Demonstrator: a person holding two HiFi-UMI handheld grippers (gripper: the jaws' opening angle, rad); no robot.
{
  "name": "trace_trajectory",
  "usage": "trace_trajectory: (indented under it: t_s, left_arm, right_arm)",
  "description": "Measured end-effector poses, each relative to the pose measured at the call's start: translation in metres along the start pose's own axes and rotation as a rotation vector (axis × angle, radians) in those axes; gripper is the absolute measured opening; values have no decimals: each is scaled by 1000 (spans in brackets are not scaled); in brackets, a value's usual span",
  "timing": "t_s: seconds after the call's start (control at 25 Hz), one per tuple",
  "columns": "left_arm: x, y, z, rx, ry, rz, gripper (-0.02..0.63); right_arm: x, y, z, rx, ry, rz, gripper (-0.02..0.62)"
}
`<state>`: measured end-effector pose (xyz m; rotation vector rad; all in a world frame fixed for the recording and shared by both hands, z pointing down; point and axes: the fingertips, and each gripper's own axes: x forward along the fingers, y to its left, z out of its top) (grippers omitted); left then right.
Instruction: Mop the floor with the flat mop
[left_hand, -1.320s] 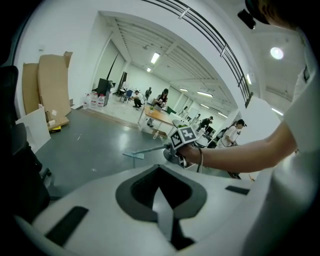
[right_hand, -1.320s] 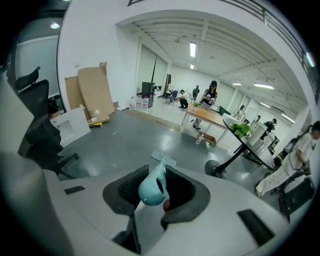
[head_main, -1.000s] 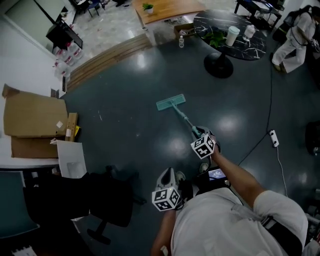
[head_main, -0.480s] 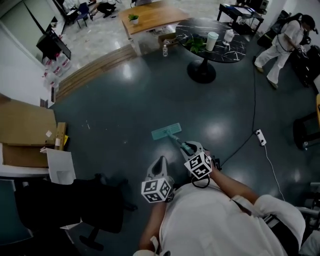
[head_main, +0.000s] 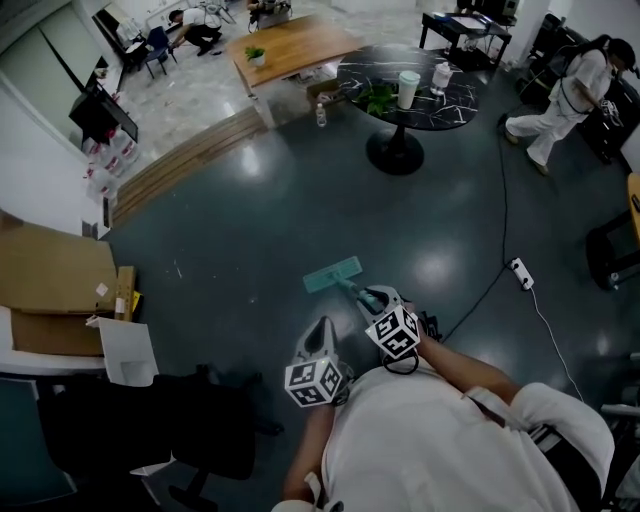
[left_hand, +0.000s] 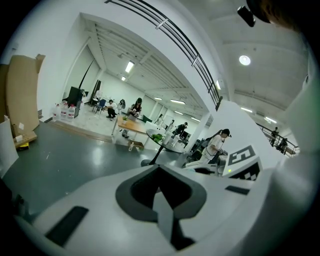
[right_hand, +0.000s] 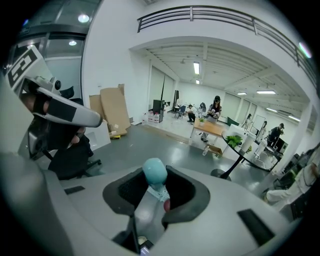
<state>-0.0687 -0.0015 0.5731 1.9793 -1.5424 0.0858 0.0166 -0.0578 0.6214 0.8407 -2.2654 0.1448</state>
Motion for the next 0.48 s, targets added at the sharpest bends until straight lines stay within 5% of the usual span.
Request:
trace_trajectory:
  t_s: [0.48]
  left_arm:
    - [7,-2,-3,3,11,-3,5]
  right_arm:
    - [2,-7,2,-1,-13,0,112]
